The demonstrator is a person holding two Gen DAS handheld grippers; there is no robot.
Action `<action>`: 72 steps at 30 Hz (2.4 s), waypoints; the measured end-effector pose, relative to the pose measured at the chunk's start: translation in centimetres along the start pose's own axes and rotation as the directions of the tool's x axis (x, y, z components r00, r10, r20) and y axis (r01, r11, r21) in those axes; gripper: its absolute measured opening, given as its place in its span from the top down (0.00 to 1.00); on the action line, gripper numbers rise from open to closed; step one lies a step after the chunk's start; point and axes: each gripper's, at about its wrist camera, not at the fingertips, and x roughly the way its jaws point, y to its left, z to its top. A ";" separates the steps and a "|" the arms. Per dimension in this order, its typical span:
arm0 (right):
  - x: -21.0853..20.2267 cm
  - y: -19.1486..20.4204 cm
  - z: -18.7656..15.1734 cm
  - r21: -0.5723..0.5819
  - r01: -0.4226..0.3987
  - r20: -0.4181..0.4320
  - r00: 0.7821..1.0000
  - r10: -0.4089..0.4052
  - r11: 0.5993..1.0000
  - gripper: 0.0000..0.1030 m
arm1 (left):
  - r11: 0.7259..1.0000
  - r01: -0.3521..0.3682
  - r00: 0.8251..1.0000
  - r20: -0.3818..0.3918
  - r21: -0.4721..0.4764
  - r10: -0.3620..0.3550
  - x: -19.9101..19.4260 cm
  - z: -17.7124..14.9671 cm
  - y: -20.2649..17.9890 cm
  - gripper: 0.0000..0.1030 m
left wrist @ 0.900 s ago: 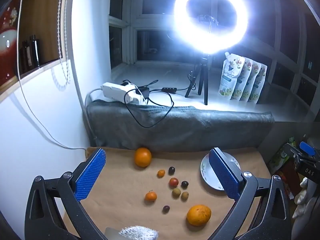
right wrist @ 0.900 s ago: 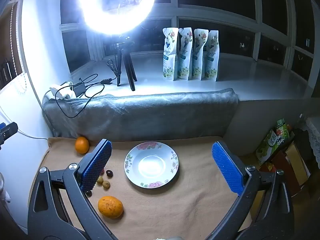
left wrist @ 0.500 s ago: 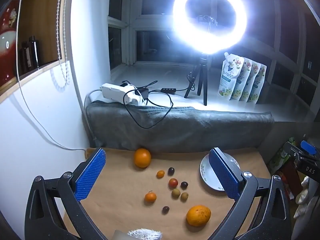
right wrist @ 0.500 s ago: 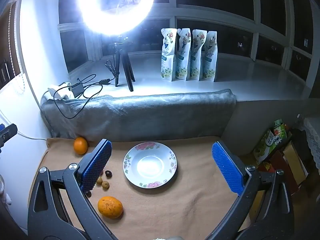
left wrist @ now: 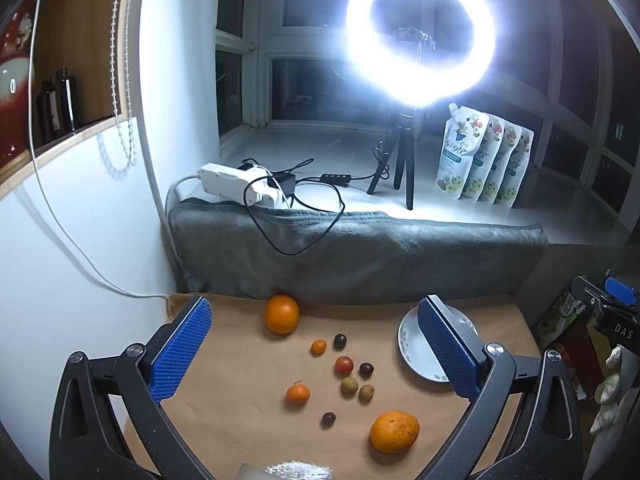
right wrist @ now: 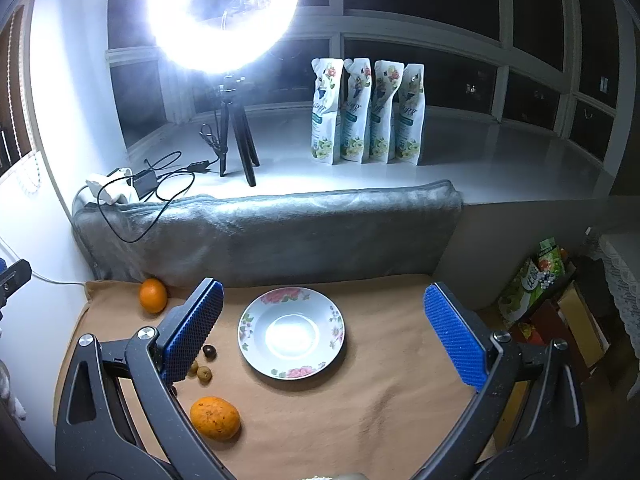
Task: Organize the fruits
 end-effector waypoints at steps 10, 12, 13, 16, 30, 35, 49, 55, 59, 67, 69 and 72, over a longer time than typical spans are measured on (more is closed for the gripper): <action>-0.3 -0.1 0.5 -0.003 0.024 0.019 1.000 -0.023 1.000 0.00 | 1.000 0.004 1.000 -0.001 0.003 -0.004 0.6 0.2 -0.1 0.01; -0.3 0.0 0.6 -0.005 0.025 0.022 0.999 -0.024 1.000 0.00 | 1.000 0.003 1.000 0.001 0.003 -0.003 0.6 0.2 -0.2 0.01; -0.3 0.1 0.6 -0.006 0.026 0.022 0.999 -0.025 1.000 0.00 | 1.000 0.003 1.000 0.001 0.004 -0.003 0.6 0.2 -0.3 0.01; -0.3 0.0 0.6 -0.006 0.025 0.022 0.999 -0.025 1.000 0.00 | 1.000 0.002 1.000 0.002 0.003 -0.002 0.5 0.1 -0.3 0.01; -0.2 0.0 0.9 -0.007 0.031 0.022 0.999 -0.031 0.999 0.00 | 1.000 0.000 1.000 0.006 0.003 0.000 0.5 0.1 -0.6 0.01; -0.2 0.1 0.8 -0.007 0.032 0.023 0.999 -0.032 0.999 0.00 | 1.000 0.000 1.000 0.005 0.001 0.000 0.6 0.2 -0.6 0.01; 0.7 0.2 0.3 -0.004 0.026 -0.002 1.000 -0.026 1.000 0.00 | 1.000 0.006 1.000 -0.013 -0.003 -0.006 1.4 0.0 -0.4 0.01; 1.0 0.4 0.2 -0.008 0.027 -0.011 1.000 -0.027 1.000 0.00 | 1.000 0.007 1.000 -0.021 -0.006 -0.007 1.6 -0.3 -0.3 0.01; 1.2 0.5 0.0 -0.007 0.026 -0.018 0.999 -0.026 1.000 0.00 | 1.000 0.010 0.999 -0.031 -0.010 -0.010 1.9 -0.4 -0.2 0.01; 2.2 0.8 -0.7 -0.022 0.023 -0.061 0.998 -0.025 0.999 0.00 | 1.000 0.022 0.997 -0.068 -0.020 -0.024 2.7 -1.2 0.0 0.01; 2.7 0.9 -1.0 -0.026 0.011 -0.079 0.997 -0.013 1.000 0.00 | 0.999 0.034 0.996 -0.086 -0.026 -0.036 3.1 -1.6 0.1 0.01; 3.7 0.7 -1.8 -0.010 -0.032 -0.126 0.992 0.030 0.999 0.00 | 0.998 0.045 0.992 -0.118 -0.042 -0.049 3.6 -2.5 0.5 0.01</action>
